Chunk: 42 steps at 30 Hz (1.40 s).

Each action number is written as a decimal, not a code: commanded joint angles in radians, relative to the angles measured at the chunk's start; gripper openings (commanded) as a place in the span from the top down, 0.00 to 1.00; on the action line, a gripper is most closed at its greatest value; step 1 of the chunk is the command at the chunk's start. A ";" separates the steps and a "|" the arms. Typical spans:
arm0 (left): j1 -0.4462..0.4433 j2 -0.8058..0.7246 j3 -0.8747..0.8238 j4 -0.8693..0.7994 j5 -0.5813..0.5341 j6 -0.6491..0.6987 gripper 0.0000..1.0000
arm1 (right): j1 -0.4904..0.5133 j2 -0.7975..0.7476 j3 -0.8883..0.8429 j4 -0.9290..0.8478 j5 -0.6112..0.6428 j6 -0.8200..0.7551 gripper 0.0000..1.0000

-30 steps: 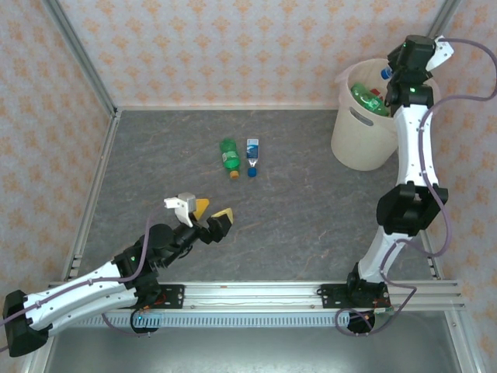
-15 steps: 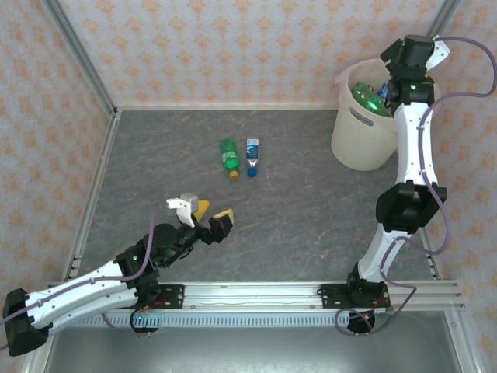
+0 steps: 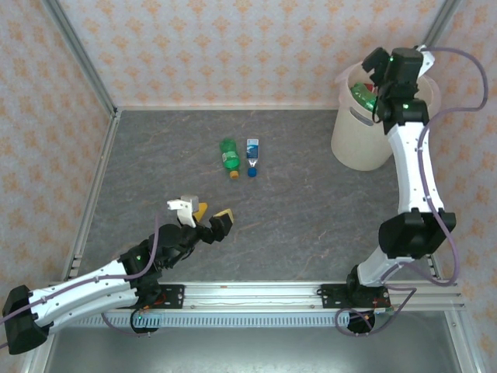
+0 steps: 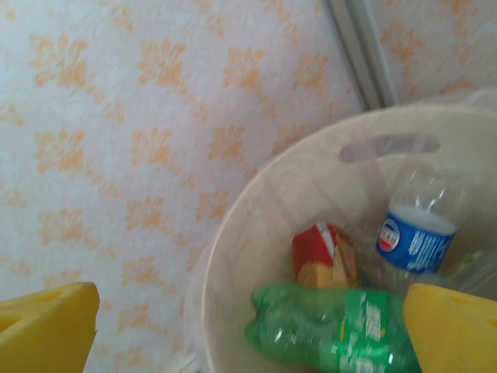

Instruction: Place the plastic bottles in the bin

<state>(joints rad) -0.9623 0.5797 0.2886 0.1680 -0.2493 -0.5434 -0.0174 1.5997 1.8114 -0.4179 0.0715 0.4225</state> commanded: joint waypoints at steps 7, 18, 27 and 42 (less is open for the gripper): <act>0.020 0.101 -0.002 -0.020 -0.175 -0.139 0.01 | 0.093 -0.275 -0.338 0.189 -0.099 0.009 0.00; 0.172 0.423 0.099 0.022 -0.011 -0.218 0.01 | 0.295 -0.506 -0.648 0.303 -0.170 -0.062 0.00; 0.248 0.659 0.257 0.028 0.083 -0.191 0.02 | 0.437 -0.569 -0.976 0.524 -0.286 -0.066 0.00; 0.388 1.027 0.553 -0.091 0.202 -0.169 0.28 | 0.511 -0.572 -1.361 0.914 -0.204 0.018 0.00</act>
<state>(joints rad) -0.6037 1.5658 0.8021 0.1390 -0.0715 -0.7246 0.4885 1.0706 0.4850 0.3683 -0.1860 0.4091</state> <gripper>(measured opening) 0.736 0.996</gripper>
